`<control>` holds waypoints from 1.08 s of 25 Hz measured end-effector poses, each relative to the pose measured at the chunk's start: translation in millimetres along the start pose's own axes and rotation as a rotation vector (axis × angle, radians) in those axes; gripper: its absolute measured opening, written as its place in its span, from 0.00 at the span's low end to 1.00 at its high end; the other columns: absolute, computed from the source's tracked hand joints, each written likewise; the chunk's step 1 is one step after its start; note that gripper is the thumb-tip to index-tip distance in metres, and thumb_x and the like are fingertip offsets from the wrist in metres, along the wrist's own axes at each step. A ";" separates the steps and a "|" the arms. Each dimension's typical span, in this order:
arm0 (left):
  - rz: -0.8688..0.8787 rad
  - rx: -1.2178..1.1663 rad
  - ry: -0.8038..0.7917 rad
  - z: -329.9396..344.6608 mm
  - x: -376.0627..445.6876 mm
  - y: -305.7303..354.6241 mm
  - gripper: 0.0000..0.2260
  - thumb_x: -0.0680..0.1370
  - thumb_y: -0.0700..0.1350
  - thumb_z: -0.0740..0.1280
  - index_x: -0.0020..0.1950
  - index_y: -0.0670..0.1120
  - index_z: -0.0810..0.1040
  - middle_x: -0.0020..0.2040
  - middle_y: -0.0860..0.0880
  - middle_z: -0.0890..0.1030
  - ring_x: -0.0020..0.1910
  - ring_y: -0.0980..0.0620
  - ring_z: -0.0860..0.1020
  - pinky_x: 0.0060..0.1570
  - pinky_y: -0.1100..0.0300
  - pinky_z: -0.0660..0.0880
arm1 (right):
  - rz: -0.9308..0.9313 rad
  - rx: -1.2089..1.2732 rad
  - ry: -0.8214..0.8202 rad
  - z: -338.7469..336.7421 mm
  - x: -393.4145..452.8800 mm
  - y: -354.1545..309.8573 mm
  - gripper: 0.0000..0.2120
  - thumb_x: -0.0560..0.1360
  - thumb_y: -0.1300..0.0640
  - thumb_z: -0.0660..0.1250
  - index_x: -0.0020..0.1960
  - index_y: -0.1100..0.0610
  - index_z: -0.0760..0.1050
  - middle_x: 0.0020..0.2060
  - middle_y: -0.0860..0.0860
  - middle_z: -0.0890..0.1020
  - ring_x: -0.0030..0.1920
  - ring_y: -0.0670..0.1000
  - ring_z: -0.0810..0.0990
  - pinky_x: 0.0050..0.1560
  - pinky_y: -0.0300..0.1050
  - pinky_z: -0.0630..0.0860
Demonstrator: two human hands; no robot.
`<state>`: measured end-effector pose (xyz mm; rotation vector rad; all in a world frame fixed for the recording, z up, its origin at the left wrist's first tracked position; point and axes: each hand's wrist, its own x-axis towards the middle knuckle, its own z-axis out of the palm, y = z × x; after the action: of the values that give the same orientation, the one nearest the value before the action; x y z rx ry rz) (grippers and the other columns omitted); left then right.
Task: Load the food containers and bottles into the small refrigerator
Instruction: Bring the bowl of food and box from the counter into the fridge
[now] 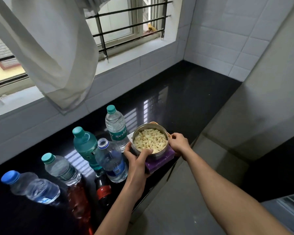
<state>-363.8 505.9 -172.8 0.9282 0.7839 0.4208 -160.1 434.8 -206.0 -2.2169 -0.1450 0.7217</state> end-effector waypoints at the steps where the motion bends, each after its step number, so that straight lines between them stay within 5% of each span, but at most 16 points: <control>1: 0.003 0.010 -0.005 -1.4 0.2 -0.8 0.37 0.70 0.52 0.76 0.73 0.72 0.62 0.70 0.50 0.75 0.66 0.44 0.81 0.56 0.40 0.85 | 0.009 0.021 0.003 6.0 6.7 6.7 0.14 0.79 0.43 0.70 0.52 0.53 0.82 0.49 0.54 0.86 0.48 0.56 0.86 0.34 0.48 0.85; 8: -0.031 0.039 -0.052 12.0 34.6 -1.1 0.37 0.80 0.48 0.73 0.79 0.70 0.56 0.71 0.46 0.76 0.64 0.41 0.82 0.52 0.43 0.84 | 0.156 0.300 0.367 -56.1 2.6 83.8 0.07 0.82 0.51 0.69 0.50 0.54 0.81 0.45 0.56 0.88 0.40 0.56 0.89 0.29 0.42 0.79; 12: -0.096 0.079 0.018 30.5 71.2 -10.0 0.43 0.76 0.53 0.76 0.80 0.72 0.52 0.73 0.43 0.74 0.64 0.38 0.82 0.61 0.36 0.82 | 0.162 0.300 0.516 -107.1 -27.3 123.0 0.06 0.83 0.53 0.70 0.51 0.55 0.83 0.39 0.54 0.87 0.34 0.53 0.87 0.27 0.41 0.78; 16: -0.098 0.265 0.090 23.4 118.2 -49.6 0.51 0.64 0.66 0.80 0.78 0.77 0.50 0.81 0.44 0.66 0.76 0.37 0.71 0.72 0.30 0.71 | 0.149 0.351 0.526 -131.0 -55.2 145.1 0.06 0.82 0.54 0.71 0.50 0.56 0.84 0.37 0.55 0.88 0.33 0.54 0.87 0.32 0.46 0.81; 20: -0.042 0.464 0.258 36.8 99.2 -46.6 0.41 0.79 0.62 0.66 0.86 0.63 0.47 0.82 0.38 0.56 0.79 0.30 0.60 0.76 0.31 0.62 | 0.110 0.403 0.500 -143.1 -82.5 143.5 0.06 0.82 0.54 0.71 0.49 0.54 0.84 0.38 0.55 0.88 0.35 0.54 0.88 0.35 0.46 0.82; 23: -0.047 0.482 0.358 47.1 90.3 -49.2 0.41 0.81 0.66 0.60 0.89 0.56 0.47 0.88 0.39 0.49 0.86 0.33 0.51 0.80 0.30 0.55 | 0.092 0.436 0.482 -156.0 -97.8 144.5 0.07 0.83 0.53 0.70 0.49 0.54 0.84 0.38 0.55 0.88 0.36 0.54 0.88 0.37 0.47 0.83; 27: -0.049 0.439 0.491 67.0 52.8 -44.7 0.44 0.78 0.69 0.60 0.88 0.50 0.50 0.86 0.39 0.53 0.83 0.33 0.59 0.78 0.33 0.60 | 0.066 0.489 0.482 -183.1 -120.2 154.7 0.07 0.83 0.53 0.70 0.50 0.55 0.84 0.37 0.54 0.88 0.36 0.55 0.88 0.36 0.46 0.82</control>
<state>-278.7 477.9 -208.1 1.2288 1.3819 0.4486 -180.0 170.5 -165.4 -1.8604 0.3154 0.2045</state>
